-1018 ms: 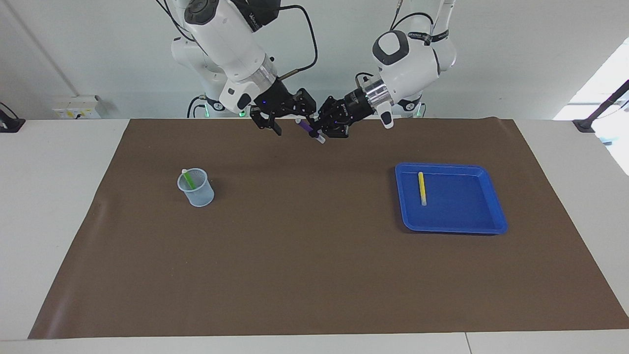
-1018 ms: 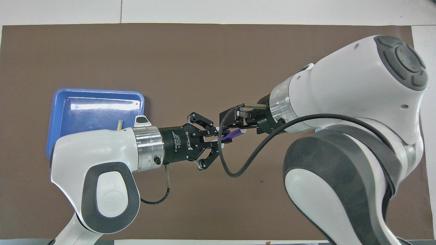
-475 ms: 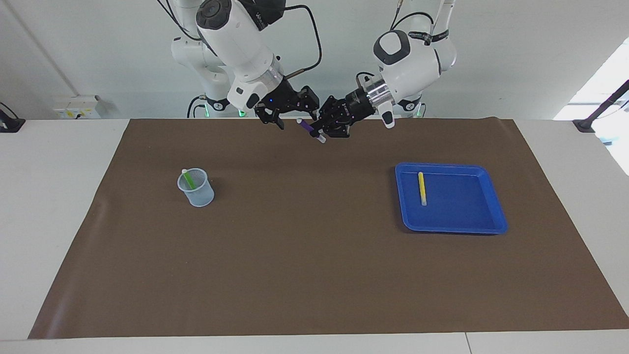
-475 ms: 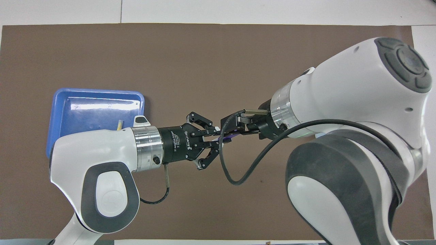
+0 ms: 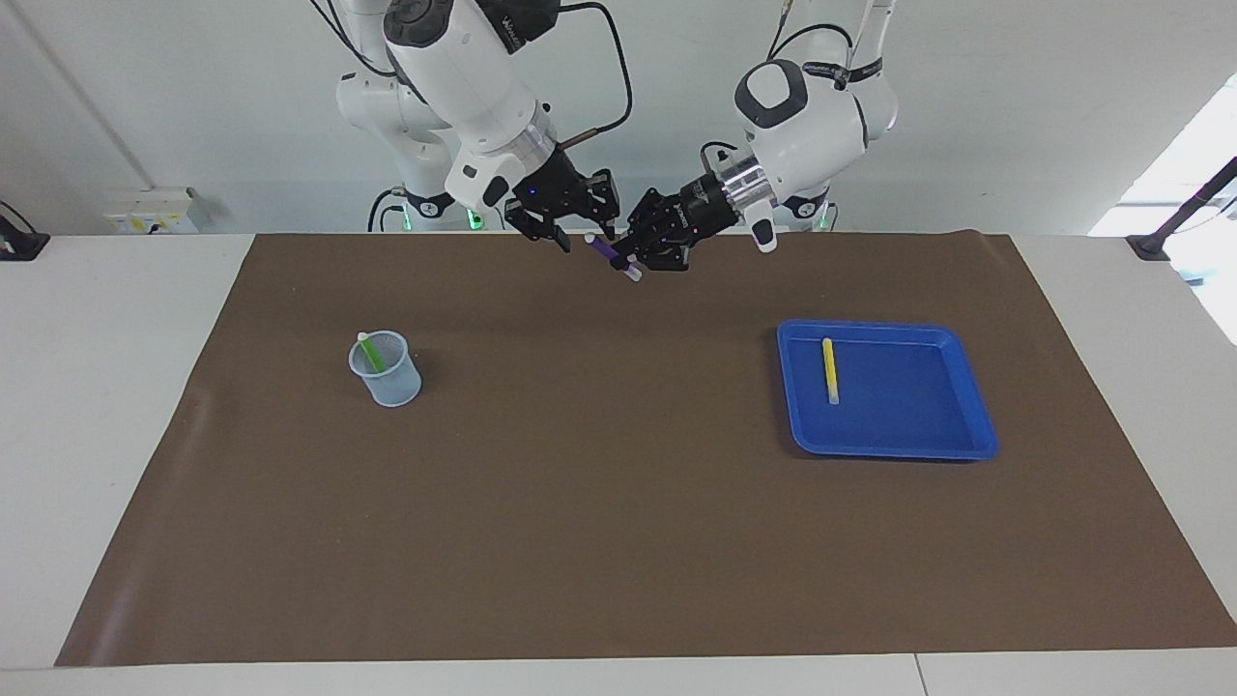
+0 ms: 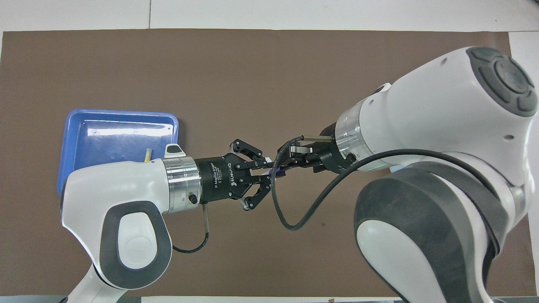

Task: Transfer and insert pens with both arms
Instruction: 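Close the right gripper on the purple pen held by the left gripper, then open the left gripper and carry the purple pen toward the cup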

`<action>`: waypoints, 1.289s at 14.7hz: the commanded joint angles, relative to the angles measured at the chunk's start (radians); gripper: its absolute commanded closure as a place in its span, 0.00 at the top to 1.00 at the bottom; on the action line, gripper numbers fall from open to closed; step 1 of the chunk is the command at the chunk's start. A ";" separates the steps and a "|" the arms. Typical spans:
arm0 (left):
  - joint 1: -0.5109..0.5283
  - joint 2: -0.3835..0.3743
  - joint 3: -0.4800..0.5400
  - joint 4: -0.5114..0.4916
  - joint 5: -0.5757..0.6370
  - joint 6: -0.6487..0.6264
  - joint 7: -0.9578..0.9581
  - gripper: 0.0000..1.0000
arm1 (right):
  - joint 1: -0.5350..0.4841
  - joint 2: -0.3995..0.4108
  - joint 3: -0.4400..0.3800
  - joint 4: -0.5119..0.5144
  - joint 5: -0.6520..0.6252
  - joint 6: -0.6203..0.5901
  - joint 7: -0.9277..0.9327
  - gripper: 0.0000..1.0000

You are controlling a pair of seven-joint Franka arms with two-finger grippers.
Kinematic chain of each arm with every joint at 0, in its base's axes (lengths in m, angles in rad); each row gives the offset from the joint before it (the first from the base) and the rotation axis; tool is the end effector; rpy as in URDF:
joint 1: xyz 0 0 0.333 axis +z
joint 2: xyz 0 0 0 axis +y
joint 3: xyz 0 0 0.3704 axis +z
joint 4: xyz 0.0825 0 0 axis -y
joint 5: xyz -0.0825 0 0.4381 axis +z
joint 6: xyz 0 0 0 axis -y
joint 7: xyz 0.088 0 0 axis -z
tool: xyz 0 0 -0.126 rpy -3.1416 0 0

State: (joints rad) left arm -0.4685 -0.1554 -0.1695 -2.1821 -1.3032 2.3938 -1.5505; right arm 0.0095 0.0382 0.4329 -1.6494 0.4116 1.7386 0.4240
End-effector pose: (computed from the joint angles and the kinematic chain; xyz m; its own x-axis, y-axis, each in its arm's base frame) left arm 0.4584 -0.3699 0.5190 -0.1527 0.4873 -0.8598 0.9848 0.1483 -0.0909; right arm 0.5578 0.3074 0.6215 0.9910 -0.0131 -0.1335 -0.0650 -0.9177 -0.3919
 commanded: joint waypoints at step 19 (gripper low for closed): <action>0.048 -0.075 0.016 -0.070 0.144 -0.007 0.024 1.00 | -0.014 -0.073 -0.131 -0.088 -0.132 0.009 -0.040 0.00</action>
State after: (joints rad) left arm -0.4494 -0.1967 -0.1595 -2.2132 -1.2509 2.4010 -1.5437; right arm 0.0054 0.0106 0.3228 -1.6842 0.3382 1.7465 0.4185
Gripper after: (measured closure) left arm 0.000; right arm 0.811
